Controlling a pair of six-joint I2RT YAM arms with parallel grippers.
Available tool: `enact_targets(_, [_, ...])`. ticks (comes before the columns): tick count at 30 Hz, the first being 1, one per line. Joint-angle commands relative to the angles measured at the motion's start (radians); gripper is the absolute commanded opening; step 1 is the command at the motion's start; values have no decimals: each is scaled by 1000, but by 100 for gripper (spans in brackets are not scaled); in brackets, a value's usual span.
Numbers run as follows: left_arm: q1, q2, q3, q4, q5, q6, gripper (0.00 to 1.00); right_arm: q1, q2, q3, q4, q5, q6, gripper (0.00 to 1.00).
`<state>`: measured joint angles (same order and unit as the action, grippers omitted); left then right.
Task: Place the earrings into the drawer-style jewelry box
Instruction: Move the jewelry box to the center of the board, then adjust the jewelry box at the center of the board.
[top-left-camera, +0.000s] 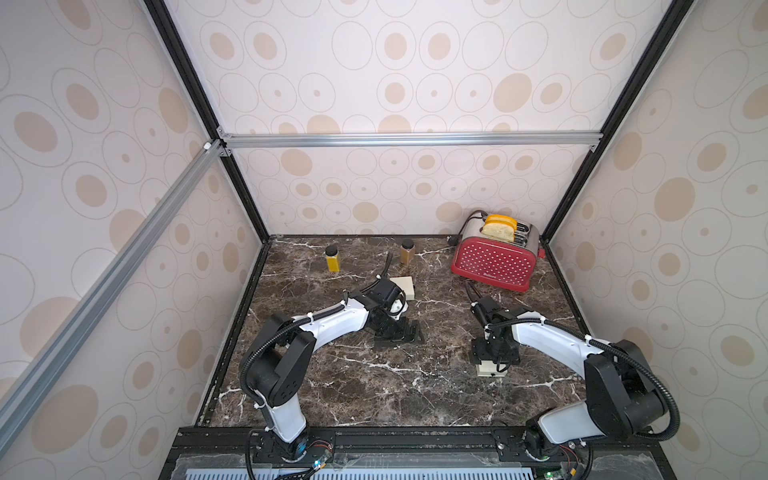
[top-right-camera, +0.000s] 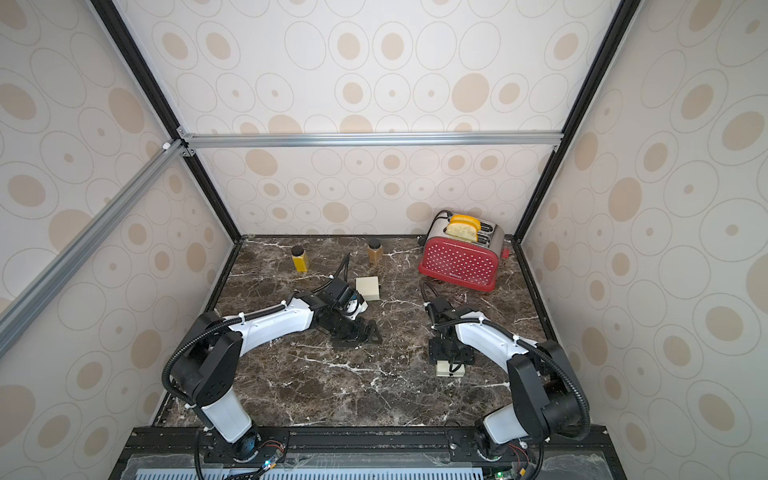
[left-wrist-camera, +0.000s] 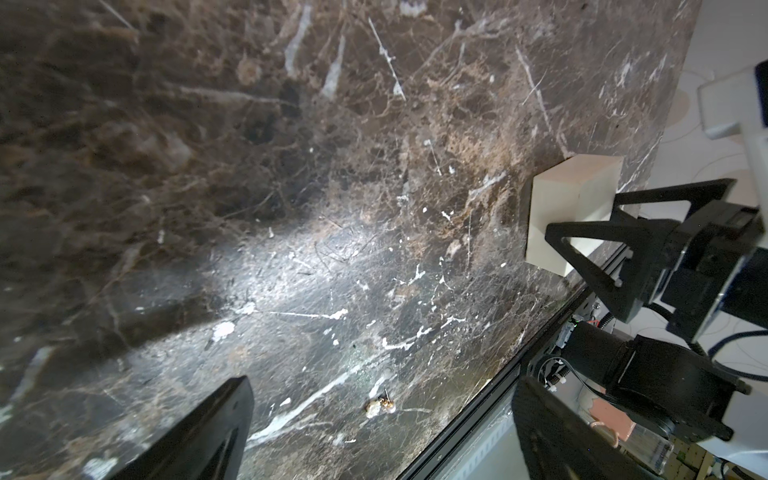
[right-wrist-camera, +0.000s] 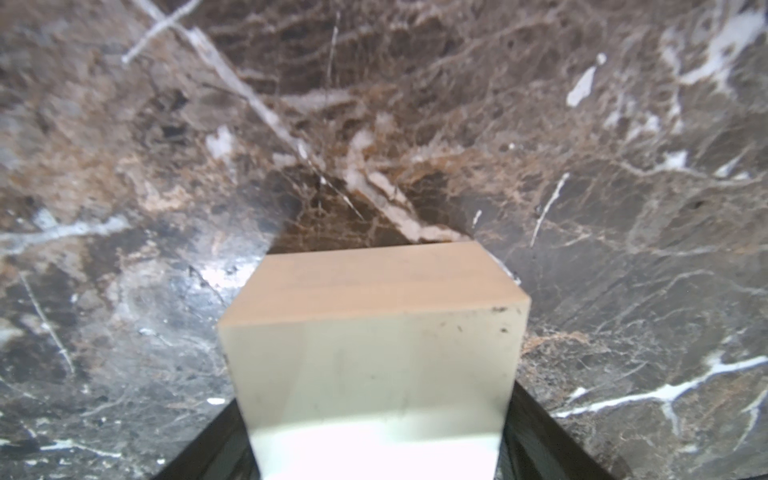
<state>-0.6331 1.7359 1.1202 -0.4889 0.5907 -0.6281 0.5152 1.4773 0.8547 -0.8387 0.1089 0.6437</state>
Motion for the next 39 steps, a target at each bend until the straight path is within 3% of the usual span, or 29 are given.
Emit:
enact_targets(1, [29, 17, 19, 8, 24, -11, 99, 17, 46, 56, -29, 21, -20, 65])
enact_targets(5, [65, 6, -9, 35, 41, -37, 99, 78, 124, 167, -25, 30, -68, 65])
enact_targets(14, [157, -54, -73, 45, 30, -75, 99, 259, 458, 560, 22, -21, -427, 64])
enact_targets(20, [215, -106, -120, 43, 9, -89, 99, 293, 540, 636, 90, -131, -553, 64])
enact_targets(24, [229, -117, -121, 59, -2, -96, 99, 298, 557, 633, 106, -155, -575, 70])
enact_targets(29, [227, -67, -76, 75, 17, -98, 99, 299, 476, 618, 104, -138, -557, 86])
enact_targets(33, [188, -12, -10, 90, 22, -95, 99, 299, 345, 564, 89, -112, -429, 95])
enact_targets(37, [141, 90, 117, 79, 30, -80, 99, 297, 124, 310, 230, -109, -189, 97])
enact_targets(39, [140, 149, 189, 67, 29, -76, 99, 293, 32, 164, 338, -102, -49, 92])
